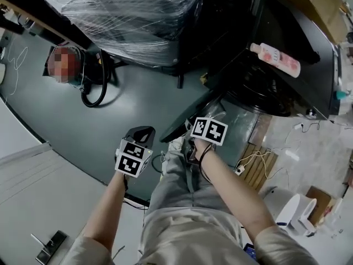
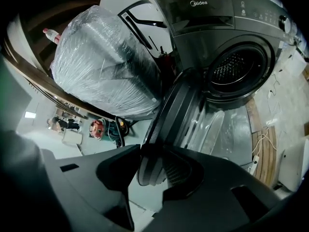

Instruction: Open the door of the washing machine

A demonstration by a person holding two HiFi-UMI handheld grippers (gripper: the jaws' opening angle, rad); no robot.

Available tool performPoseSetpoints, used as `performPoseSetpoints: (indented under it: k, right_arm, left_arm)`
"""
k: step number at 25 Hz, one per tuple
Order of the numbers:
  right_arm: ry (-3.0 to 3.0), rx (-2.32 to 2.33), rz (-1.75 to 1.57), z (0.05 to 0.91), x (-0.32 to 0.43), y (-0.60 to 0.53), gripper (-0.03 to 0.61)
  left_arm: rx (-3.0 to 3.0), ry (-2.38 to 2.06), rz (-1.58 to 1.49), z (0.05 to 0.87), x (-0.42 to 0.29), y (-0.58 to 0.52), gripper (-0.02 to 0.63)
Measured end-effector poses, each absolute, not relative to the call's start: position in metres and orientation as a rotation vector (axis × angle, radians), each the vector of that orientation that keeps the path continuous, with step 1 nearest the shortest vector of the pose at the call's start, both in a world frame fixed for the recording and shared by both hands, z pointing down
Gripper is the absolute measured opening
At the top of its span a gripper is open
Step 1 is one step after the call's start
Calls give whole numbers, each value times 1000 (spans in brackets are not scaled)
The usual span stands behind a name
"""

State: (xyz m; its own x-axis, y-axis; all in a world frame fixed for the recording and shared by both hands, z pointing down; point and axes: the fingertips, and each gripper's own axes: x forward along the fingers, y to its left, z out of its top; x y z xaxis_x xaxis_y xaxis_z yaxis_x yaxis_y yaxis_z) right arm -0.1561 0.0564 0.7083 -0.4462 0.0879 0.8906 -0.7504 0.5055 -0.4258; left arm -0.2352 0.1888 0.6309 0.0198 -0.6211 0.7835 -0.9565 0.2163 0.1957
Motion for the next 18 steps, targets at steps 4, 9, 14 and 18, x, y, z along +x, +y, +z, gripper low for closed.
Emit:
performPoseSetpoints:
  k: [4, 9, 14, 18]
  right_arm:
    - [-1784, 568, 1125, 709, -189, 58, 163]
    - [-1785, 543, 1164, 711, -224, 55, 153]
    - [-1807, 539, 1118, 713, -251, 49, 127]
    - [-1815, 457, 1112, 711, -256, 51, 135]
  left_arm:
    - [1446, -1729, 503, 630, -253, 201, 23]
    - [1395, -1789, 494, 628, -285, 209, 23]
    - [1369, -1841, 495, 623, -314, 210, 23]
    - [1363, -1859, 490, 615, -322, 213, 23]
